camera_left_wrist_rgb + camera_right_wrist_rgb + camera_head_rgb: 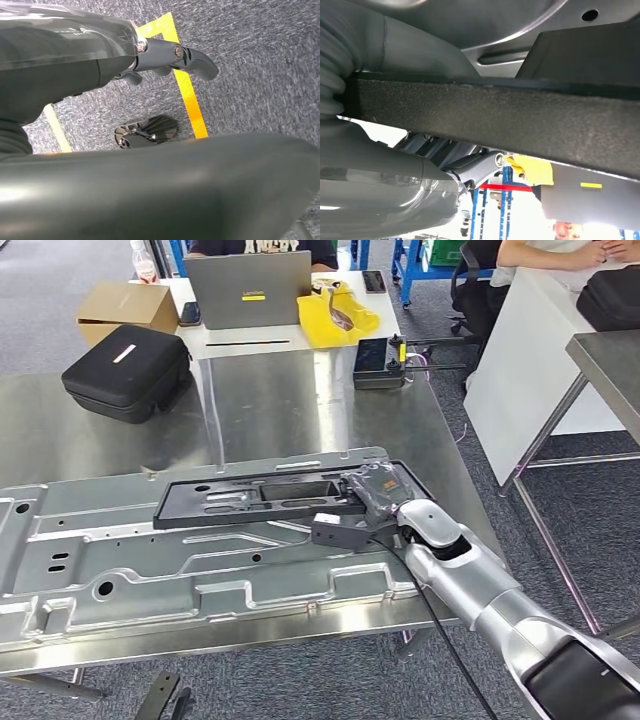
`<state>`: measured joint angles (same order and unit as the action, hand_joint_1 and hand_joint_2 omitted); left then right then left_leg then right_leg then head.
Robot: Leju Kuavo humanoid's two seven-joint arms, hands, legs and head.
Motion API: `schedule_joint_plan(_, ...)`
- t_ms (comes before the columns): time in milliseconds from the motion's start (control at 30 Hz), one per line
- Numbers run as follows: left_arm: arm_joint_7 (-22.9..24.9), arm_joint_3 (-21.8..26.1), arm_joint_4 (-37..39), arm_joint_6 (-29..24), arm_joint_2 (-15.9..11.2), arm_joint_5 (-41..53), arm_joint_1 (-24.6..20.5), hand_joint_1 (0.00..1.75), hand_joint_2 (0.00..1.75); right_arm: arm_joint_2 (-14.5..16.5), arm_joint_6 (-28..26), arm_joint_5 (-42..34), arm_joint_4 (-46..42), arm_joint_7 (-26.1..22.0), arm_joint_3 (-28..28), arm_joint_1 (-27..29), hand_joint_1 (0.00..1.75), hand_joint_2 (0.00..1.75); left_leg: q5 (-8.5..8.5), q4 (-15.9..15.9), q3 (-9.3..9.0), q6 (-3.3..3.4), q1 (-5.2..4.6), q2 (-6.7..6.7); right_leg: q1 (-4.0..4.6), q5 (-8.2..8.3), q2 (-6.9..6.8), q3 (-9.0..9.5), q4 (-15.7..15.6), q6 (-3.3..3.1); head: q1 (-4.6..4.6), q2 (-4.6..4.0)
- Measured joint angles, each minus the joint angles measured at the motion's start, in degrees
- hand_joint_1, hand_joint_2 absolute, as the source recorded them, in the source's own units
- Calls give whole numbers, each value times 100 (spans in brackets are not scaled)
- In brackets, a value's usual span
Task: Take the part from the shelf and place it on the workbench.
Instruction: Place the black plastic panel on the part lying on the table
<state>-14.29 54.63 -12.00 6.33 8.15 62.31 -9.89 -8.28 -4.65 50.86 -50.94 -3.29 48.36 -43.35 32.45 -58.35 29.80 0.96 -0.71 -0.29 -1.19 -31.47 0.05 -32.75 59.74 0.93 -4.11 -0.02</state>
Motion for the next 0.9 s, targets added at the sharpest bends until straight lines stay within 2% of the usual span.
schedule_joint_plan(267, -170, -49, 0, -2, 15, -49, 9, 0, 0, 2, -54, 15, 226, -52, 101, -26, 175, 175, 0, -4, -5, 0, 0, 0, 0, 0, 0, 6, 0, 0, 0, 1)
schedule_joint_plan(400, -204, -60, 0, -34, 16, -76, 17, 0, 175, 5, -108, 16, 332, -66, 119, -28, 0, 0, 0, -5, -9, 0, 0, -1, 0, 0, -1, 13, 0, 0, 0, 0)
schedule_joint_plan(900, -218, -65, 0, -137, 16, -148, 25, 0, 175, 19, -145, 1, 565, -102, 156, 20, 0, 0, 1, -7, -11, 0, -1, -1, 0, 0, -1, 15, 0, 0, 0, 1)
